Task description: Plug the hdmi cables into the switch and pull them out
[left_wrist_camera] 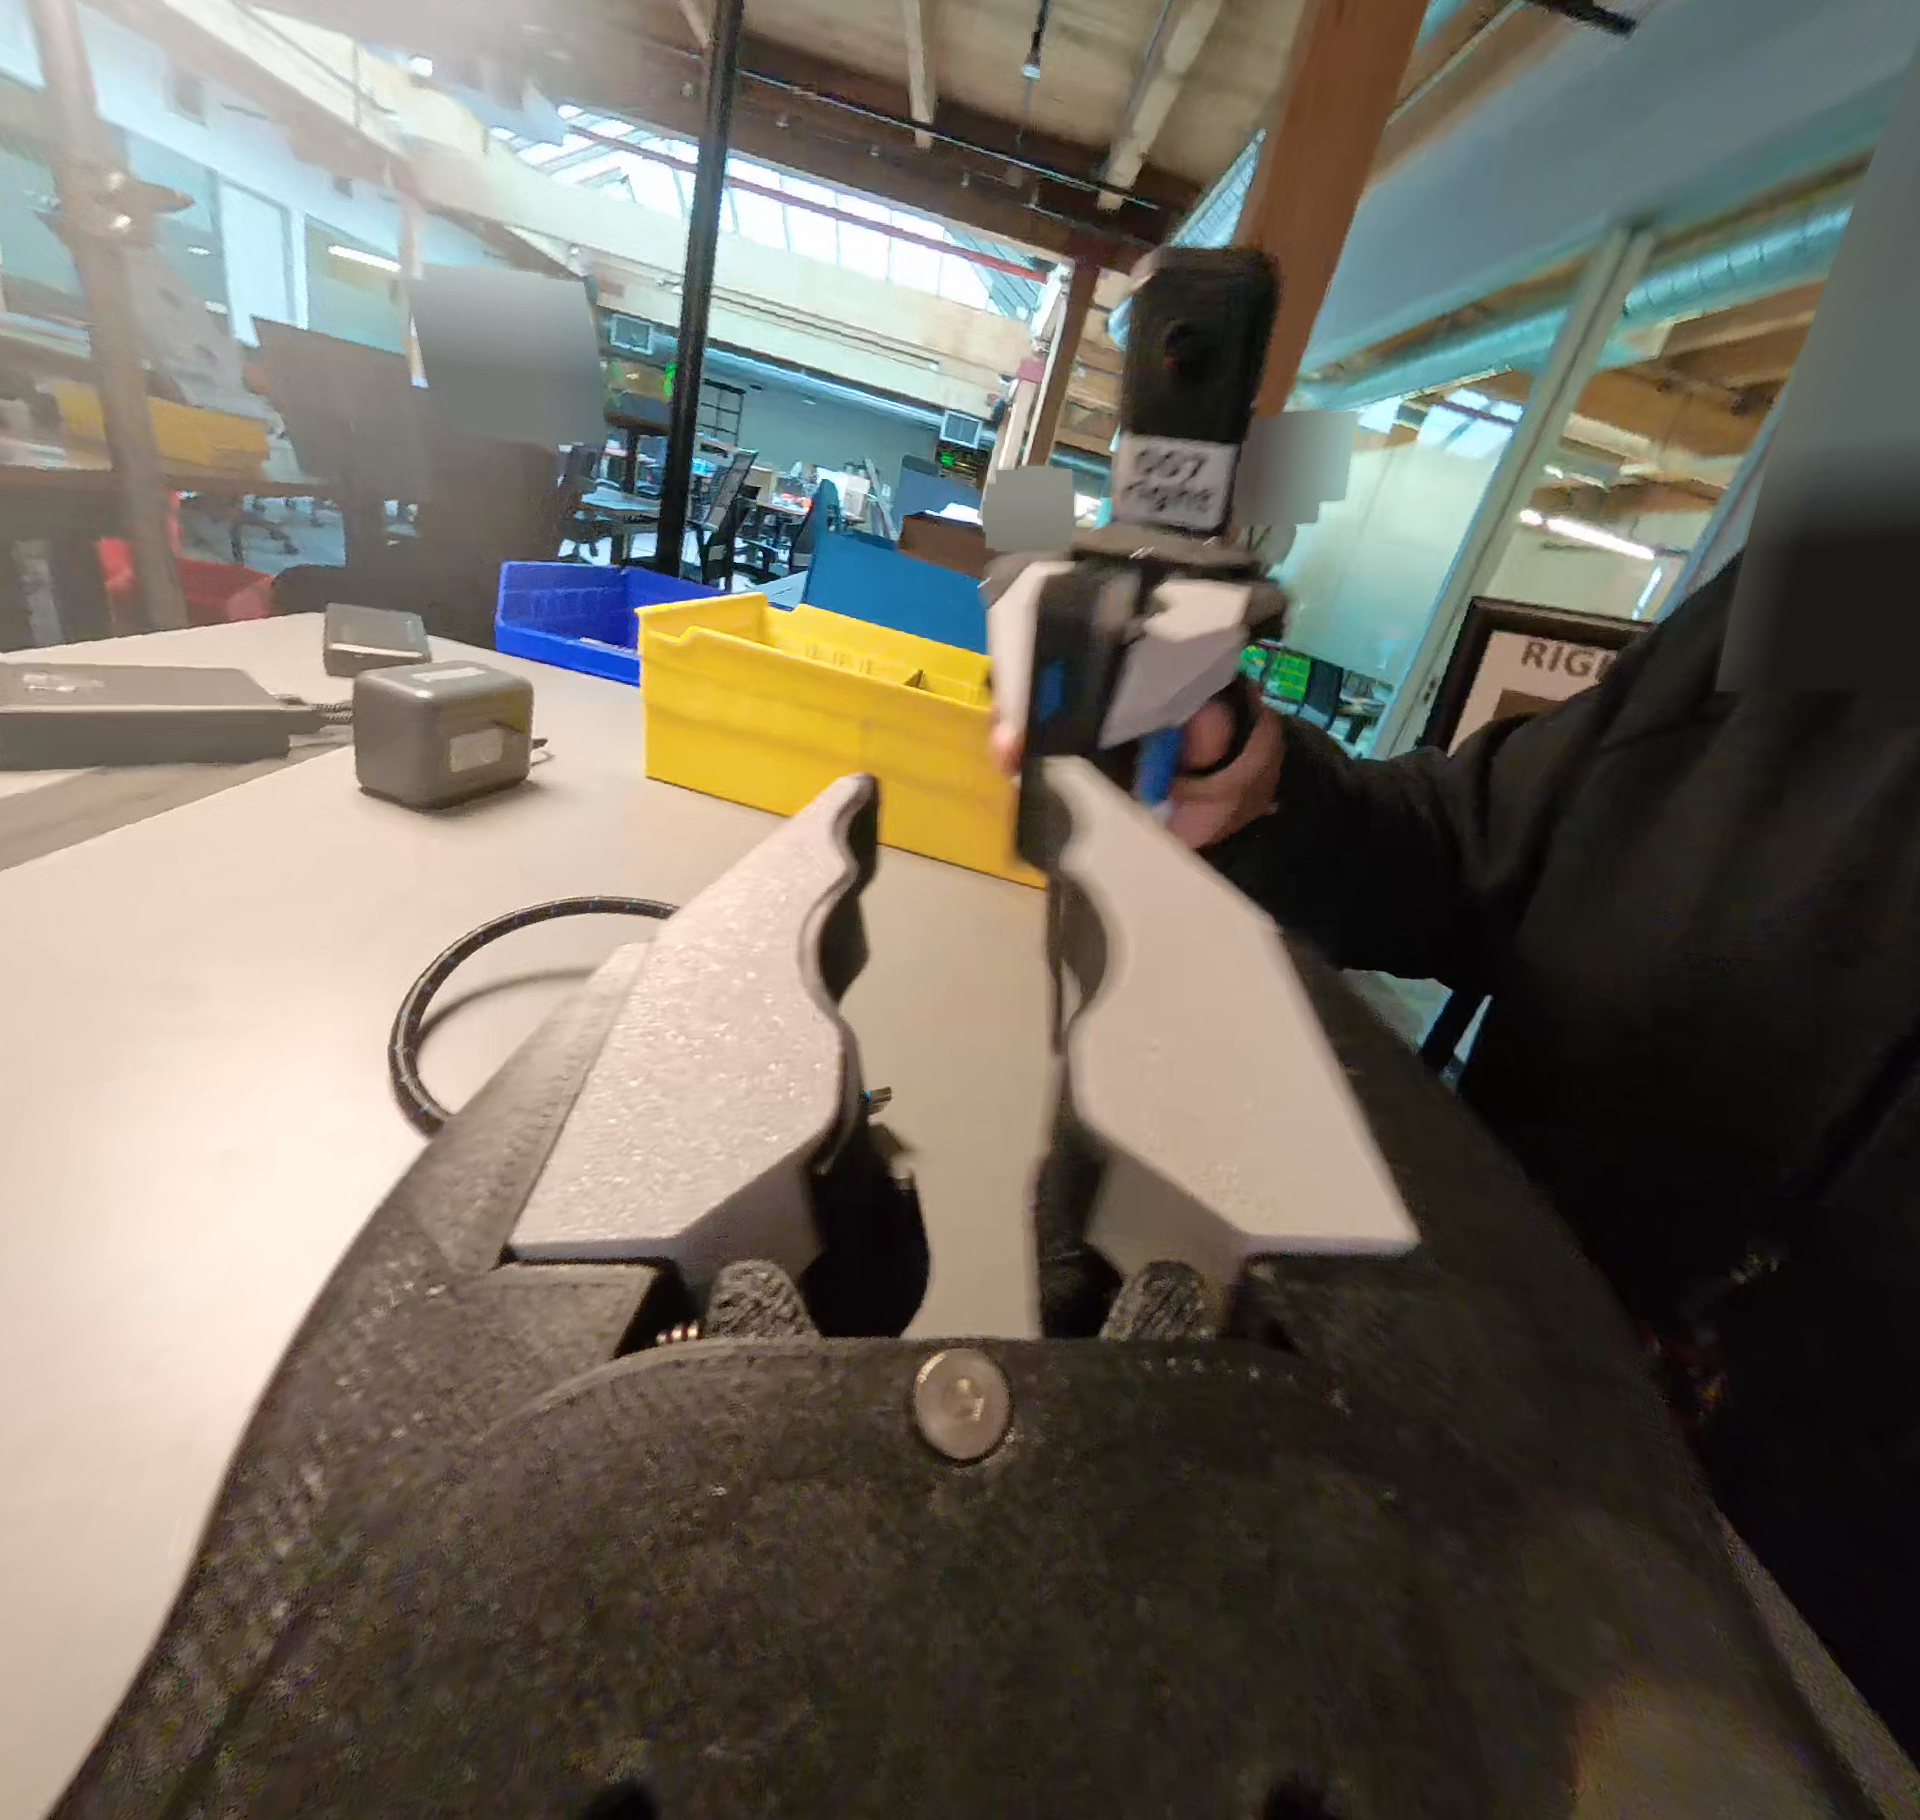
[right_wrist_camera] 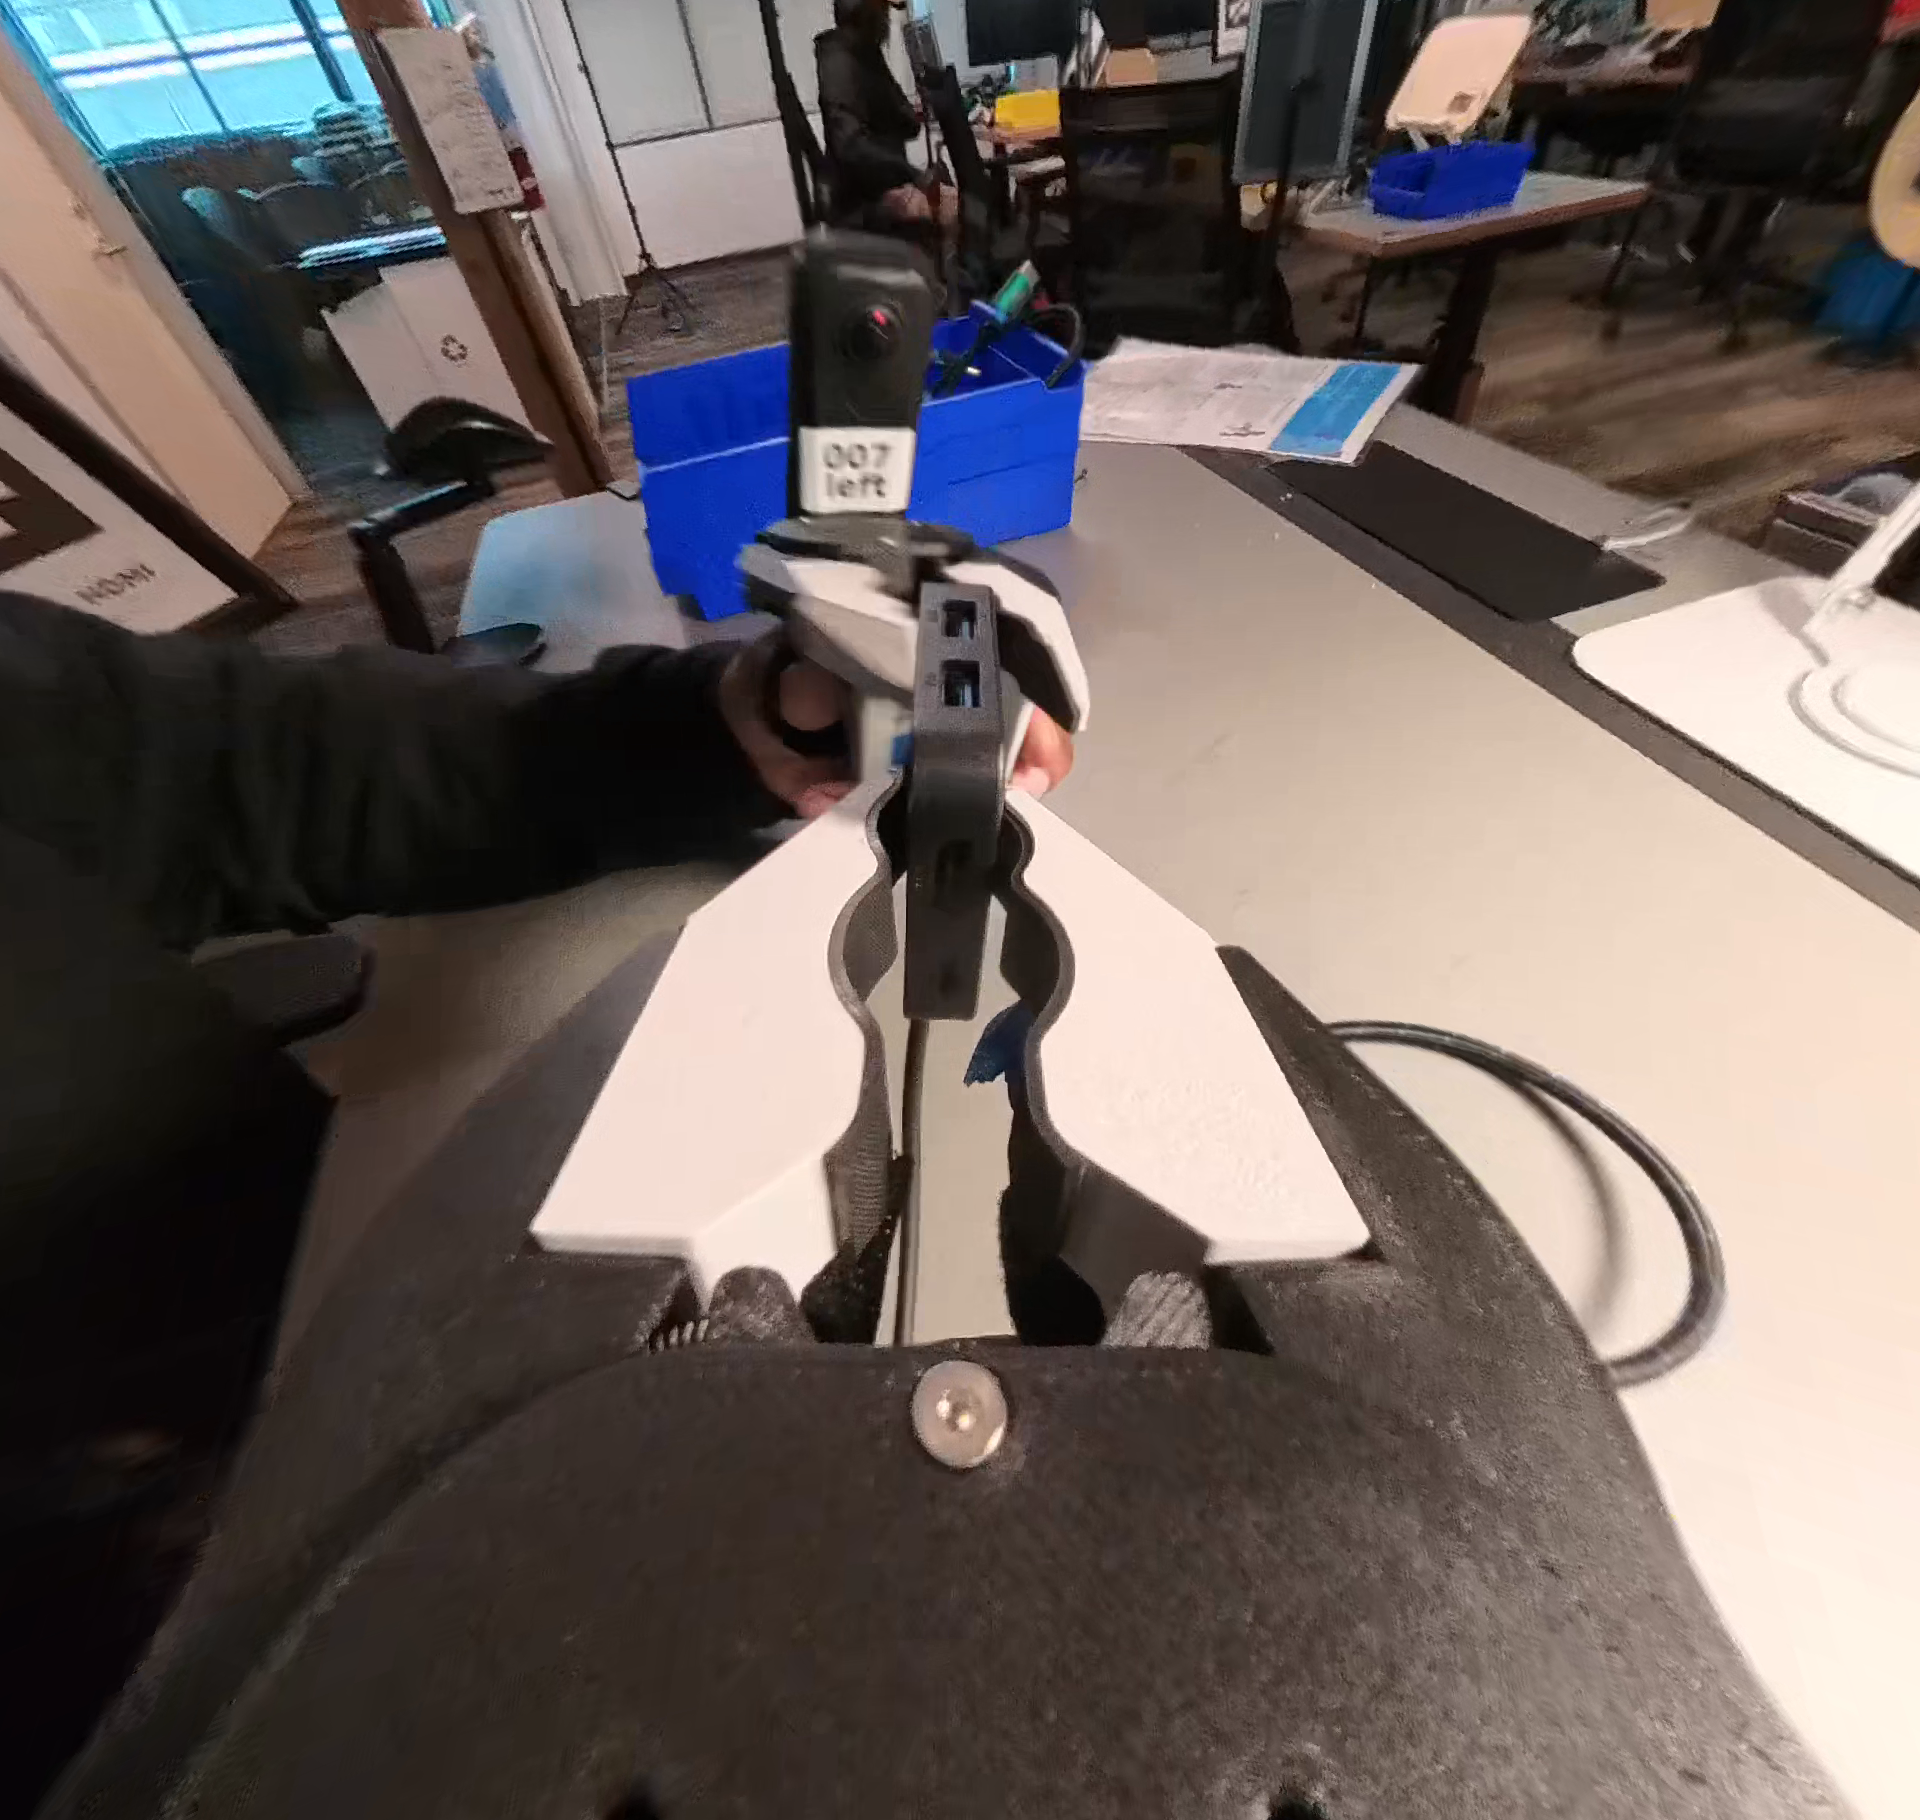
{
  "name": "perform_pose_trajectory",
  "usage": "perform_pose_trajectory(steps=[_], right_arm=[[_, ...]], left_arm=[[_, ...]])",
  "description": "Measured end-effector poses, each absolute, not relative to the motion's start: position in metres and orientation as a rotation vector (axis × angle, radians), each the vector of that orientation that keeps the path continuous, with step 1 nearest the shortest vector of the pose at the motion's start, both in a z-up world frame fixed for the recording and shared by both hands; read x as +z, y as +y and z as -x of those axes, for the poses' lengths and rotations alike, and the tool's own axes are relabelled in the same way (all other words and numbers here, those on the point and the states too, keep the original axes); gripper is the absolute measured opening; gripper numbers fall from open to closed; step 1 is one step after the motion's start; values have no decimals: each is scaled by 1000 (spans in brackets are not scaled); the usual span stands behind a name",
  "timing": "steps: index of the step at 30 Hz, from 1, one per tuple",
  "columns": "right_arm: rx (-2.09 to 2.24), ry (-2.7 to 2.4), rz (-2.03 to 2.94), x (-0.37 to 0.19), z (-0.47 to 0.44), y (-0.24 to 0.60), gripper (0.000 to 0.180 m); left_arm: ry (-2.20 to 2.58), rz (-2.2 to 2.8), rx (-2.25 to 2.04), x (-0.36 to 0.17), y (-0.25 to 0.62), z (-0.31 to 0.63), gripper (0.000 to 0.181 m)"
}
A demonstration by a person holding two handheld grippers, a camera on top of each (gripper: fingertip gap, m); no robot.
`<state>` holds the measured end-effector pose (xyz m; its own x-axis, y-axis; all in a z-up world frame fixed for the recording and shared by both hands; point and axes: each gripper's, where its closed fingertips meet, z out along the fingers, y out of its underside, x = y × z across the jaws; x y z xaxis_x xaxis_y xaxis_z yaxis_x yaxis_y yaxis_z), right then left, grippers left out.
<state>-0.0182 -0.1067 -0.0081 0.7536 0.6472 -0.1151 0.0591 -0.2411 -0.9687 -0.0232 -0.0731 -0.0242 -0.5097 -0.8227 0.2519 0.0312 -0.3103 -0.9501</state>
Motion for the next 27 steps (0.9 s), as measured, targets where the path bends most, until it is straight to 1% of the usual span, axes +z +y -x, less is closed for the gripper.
perform_pose_trajectory(steps=[1, 5, 7, 9, 10, 12, 15, 18, 21, 22, 23, 25, 26, 27], right_arm=[[605, -553, 1749, 8, 13, -116, 14], [368, -581, 1765, 72, -40, -145, 14], [65, -637, 1797, 91, -92, -149, 14], [-301, -727, 1858, 91, -161, -148, 14], [-471, -780, 1906, 84, -199, -147, 14], [-664, -875, 2067, 51, -269, -151, 15], [-700, -959, 2275, -11, -344, -160, 15], [-575, -1048, 2395, -73, -367, -167, 15], [-515, -1131, 2487, -118, -372, -175, 16], [-515, -1143, 2509, -126, -373, -176, 16], [-530, -1143, 2516, -128, -374, -176, 20], [-534, -1106, 2499, -117, -373, -174, 40], [-524, -1074, 2496, -108, -371, -173, 47], [-534, -1042, 2497, -96, -371, -173, 51]], left_arm=[[1304, 1093, -1840, -28, -65, 19, 14], [1320, 1130, -1815, -39, -60, 18, 13], [1322, 1158, -1795, -44, -57, 16, 11], [1323, 1195, -1762, -51, -54, 12, 9], [1329, 1216, -1743, -55, -52, 11, 8], [1345, 1253, -1704, -64, -51, 6, 7], [1348, 1260, -1704, -65, -53, 5, 5], [1334, 1271, -1694, -65, -50, 4, 4], [1295, 1288, -1701, -64, -45, 4, 4], [1281, 1294, -1705, -64, -43, 4, 3], [1271, 1299, -1711, -63, -42, 4, 3], [1257, 1309, -1723, -63, -39, 4, 3], [1254, 1315, -1729, -63, -39, 4, 3], [1253, 1320, -1733, -64, -38, 4, 3]])
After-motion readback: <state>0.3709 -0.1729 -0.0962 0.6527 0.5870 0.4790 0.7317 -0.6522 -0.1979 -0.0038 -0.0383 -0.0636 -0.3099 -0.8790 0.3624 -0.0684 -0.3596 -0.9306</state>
